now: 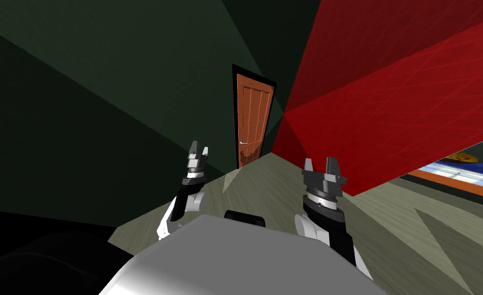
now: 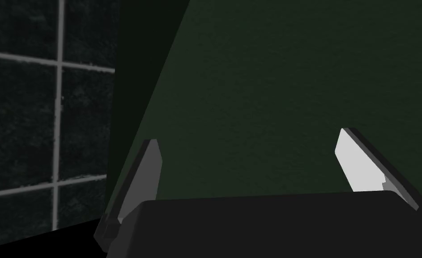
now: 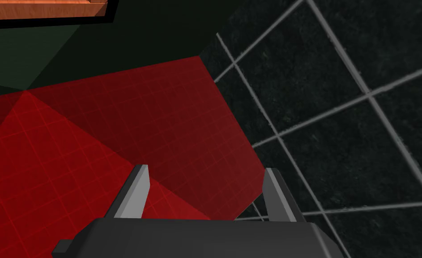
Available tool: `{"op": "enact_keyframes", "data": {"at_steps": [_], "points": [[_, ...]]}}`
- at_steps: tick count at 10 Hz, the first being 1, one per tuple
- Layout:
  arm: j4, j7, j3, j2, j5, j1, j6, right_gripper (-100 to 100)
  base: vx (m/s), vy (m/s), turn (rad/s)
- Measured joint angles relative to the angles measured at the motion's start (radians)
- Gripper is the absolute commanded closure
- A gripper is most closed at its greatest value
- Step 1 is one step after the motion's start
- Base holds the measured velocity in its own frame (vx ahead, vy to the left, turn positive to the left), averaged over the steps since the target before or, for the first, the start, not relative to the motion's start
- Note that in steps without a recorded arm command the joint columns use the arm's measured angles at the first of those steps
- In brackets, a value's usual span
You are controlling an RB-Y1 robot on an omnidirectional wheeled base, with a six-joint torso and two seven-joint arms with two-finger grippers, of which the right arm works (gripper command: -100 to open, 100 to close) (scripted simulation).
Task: Pull the door open
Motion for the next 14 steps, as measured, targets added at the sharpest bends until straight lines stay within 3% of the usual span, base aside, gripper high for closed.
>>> {"op": "enact_keyframes", "data": {"at_steps": [2,7,14], "points": [[0.027,0.001,0.002,-0.012,-0.005,-0.006,-0.005,-100,0.078,-0.023,0.090],[0.131,0.001,-0.006,-0.042,-0.024,-0.050,-0.019,-100,0.092,-0.026,0.119],[0.297,0.001,-0.014,-0.082,-0.056,-0.111,-0.047,-100,0.088,-0.022,0.128]]}}
